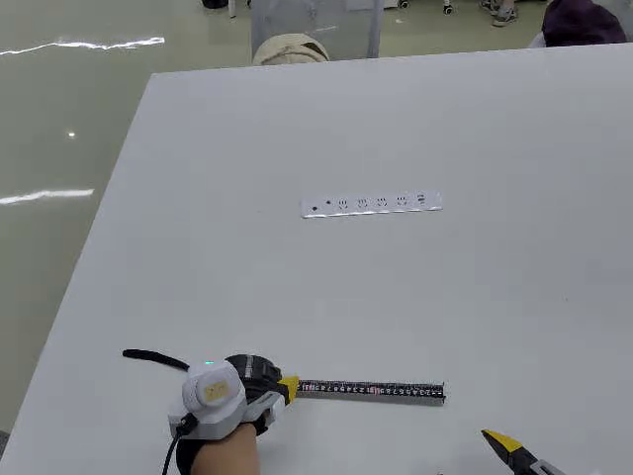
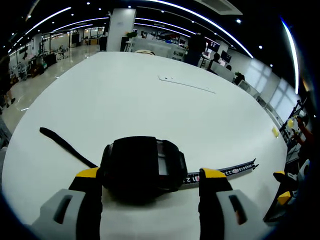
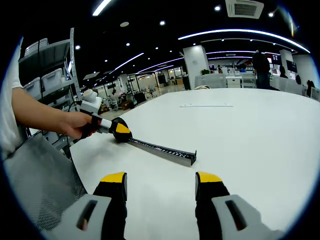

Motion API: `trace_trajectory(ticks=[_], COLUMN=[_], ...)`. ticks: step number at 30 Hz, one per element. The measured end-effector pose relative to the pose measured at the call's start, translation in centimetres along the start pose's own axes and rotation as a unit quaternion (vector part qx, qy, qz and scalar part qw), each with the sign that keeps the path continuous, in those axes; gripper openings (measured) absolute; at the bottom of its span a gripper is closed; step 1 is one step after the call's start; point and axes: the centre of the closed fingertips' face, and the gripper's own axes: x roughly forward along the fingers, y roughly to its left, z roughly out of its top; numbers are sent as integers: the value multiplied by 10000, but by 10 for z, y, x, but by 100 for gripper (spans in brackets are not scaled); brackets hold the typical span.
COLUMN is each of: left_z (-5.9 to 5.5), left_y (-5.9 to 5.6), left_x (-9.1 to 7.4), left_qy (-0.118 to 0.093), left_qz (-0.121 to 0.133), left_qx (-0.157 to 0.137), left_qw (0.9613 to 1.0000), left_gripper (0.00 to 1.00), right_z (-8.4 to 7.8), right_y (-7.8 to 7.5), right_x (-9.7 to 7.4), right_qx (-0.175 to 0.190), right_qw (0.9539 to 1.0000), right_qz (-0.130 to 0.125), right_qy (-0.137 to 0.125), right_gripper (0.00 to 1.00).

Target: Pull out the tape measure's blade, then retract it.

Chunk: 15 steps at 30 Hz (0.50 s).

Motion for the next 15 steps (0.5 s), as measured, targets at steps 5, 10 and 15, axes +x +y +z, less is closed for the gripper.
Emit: trace_trajectory(ticks=[5, 10, 15], left_z=[0, -1, -1], left_y=[2, 3, 5], left_x=[1, 2, 3], left_qy=[47, 74, 108], left_qz=[114, 216, 336], left_qx=[-53, -37, -57], left_qw=[9999, 9997, 9994], left_gripper=[77, 75, 74], right_z=[-4, -7, -9], right_y=[0, 1, 2], right_x=[0, 0, -2], right_qx=[11, 27, 31], right_qw=[10000, 10000, 9999], right_qz=[-9, -4, -2], right_qy=[63, 83, 98], right_gripper=[54, 54, 53])
